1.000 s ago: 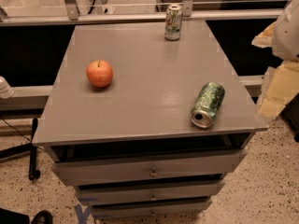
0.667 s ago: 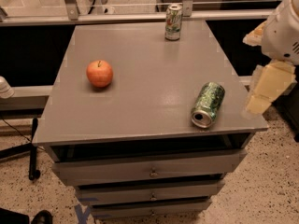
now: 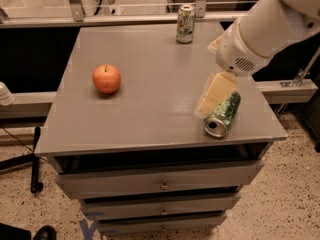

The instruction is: Move apple near 7up can

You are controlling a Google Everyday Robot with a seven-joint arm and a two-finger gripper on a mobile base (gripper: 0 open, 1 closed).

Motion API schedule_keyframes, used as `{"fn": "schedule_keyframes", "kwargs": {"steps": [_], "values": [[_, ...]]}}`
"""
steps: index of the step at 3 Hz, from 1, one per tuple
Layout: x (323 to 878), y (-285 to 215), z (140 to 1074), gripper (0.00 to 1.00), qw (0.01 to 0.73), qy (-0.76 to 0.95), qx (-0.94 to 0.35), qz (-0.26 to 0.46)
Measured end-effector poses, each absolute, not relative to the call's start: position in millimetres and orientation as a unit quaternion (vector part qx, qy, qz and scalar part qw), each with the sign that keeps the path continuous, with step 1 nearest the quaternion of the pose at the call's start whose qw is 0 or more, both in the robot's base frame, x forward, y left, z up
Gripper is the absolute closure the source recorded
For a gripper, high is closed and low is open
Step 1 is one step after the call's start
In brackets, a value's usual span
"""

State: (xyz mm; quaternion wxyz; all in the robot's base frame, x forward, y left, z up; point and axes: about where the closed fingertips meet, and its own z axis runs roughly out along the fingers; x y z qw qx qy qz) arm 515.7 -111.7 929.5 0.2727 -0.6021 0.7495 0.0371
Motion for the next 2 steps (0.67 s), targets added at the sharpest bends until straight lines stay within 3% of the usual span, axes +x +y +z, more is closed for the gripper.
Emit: {"fn": "schedule_keyframes", "kwargs": {"steps": [2], "values": [[575.2, -14.1, 885.0, 0.00, 0.339, 0.737, -0.573, 0.118]]}}
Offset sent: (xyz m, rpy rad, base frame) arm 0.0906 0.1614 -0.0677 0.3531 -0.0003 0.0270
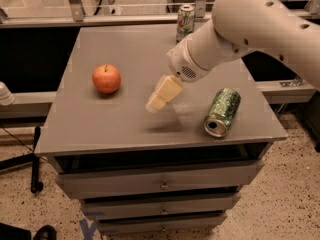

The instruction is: Move apple near 7up can

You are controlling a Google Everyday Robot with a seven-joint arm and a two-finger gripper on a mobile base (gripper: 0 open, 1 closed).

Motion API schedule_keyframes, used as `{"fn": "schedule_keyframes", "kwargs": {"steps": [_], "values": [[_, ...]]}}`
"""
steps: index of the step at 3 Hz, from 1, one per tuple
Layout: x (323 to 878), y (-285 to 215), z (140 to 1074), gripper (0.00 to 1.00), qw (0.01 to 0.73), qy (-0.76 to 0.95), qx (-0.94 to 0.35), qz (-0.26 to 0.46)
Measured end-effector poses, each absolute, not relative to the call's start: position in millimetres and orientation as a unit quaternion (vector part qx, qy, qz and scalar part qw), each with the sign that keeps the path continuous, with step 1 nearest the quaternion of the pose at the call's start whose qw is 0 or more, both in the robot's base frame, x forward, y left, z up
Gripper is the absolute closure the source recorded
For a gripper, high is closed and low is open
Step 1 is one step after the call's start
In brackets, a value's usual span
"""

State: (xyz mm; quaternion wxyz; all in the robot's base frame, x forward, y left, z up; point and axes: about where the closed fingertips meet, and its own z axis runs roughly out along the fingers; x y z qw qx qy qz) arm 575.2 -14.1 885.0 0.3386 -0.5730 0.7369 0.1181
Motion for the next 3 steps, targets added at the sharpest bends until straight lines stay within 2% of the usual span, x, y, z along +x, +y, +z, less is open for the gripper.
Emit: {"fn": "schedule_keyframes", "kwargs": {"steps": [3], "values": [[592.4, 137.5, 870.6, 0.00, 0.381, 0.698, -0.561, 0.230]]}}
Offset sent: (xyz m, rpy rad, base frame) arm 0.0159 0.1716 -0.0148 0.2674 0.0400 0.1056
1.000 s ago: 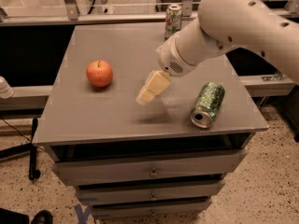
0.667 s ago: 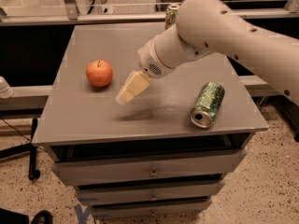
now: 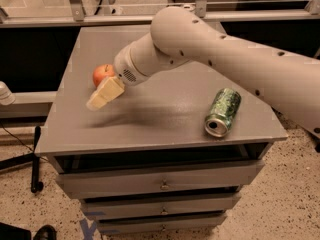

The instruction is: Move apple near 7up can

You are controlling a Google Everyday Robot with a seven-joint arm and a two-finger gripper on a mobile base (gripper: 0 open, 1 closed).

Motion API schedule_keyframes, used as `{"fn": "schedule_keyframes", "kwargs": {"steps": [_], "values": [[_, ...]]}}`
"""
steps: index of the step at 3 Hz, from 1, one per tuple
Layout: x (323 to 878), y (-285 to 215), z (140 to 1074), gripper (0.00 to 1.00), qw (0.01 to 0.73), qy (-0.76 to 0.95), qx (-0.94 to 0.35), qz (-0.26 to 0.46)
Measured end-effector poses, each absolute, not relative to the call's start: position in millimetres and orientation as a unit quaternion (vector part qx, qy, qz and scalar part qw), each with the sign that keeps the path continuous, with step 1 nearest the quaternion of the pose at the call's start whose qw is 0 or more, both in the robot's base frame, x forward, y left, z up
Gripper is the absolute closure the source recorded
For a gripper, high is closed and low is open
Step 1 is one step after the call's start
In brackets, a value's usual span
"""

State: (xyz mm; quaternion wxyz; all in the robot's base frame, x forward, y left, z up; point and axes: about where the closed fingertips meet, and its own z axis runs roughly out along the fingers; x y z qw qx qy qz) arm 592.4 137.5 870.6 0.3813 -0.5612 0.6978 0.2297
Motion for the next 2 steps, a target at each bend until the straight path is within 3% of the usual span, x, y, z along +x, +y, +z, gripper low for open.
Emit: {"fn": "schedule_keyframes", "kwargs": {"steps": [1, 2], "values": [[604.5, 157.3, 866.9, 0.12, 0.386, 0.695, -0.557, 0.242], [622.0, 152.9, 862.8, 0.33, 0.391, 0.698, -0.551, 0.235]]}}
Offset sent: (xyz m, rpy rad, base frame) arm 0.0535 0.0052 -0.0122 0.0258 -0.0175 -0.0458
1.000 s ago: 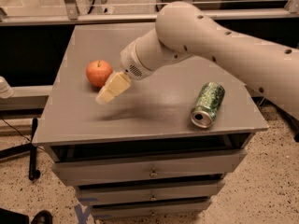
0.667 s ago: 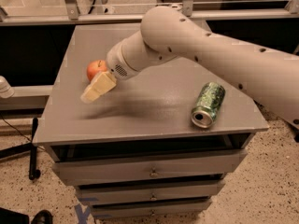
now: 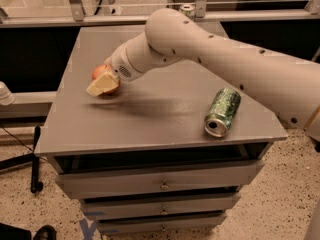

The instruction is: Move apple near 7up can

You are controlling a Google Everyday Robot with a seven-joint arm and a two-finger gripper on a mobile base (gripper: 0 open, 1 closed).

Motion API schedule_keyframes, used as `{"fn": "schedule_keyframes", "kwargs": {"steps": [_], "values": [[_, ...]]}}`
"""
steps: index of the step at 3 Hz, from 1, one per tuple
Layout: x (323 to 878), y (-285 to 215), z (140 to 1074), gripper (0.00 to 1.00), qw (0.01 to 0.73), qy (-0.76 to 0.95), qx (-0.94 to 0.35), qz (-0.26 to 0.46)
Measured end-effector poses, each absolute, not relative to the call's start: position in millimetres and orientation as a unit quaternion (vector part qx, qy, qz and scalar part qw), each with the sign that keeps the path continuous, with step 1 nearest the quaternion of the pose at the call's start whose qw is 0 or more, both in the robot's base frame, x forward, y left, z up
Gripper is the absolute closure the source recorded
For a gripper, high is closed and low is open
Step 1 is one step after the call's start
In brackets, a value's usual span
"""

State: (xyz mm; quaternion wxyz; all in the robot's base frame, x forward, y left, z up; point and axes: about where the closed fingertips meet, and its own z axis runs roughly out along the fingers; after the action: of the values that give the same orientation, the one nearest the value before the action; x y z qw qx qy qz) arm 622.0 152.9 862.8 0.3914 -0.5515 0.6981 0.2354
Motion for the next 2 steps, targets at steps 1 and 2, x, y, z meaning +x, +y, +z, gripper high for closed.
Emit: {"fn": "schedule_keyframes", "kwargs": {"steps": [1, 2], "values": [[637.6, 135.4, 867.4, 0.57, 0.402, 0.701, -0.547, 0.217], [647.0, 101.6, 888.0, 0.80, 0.417, 0.706, -0.541, 0.188]]}}
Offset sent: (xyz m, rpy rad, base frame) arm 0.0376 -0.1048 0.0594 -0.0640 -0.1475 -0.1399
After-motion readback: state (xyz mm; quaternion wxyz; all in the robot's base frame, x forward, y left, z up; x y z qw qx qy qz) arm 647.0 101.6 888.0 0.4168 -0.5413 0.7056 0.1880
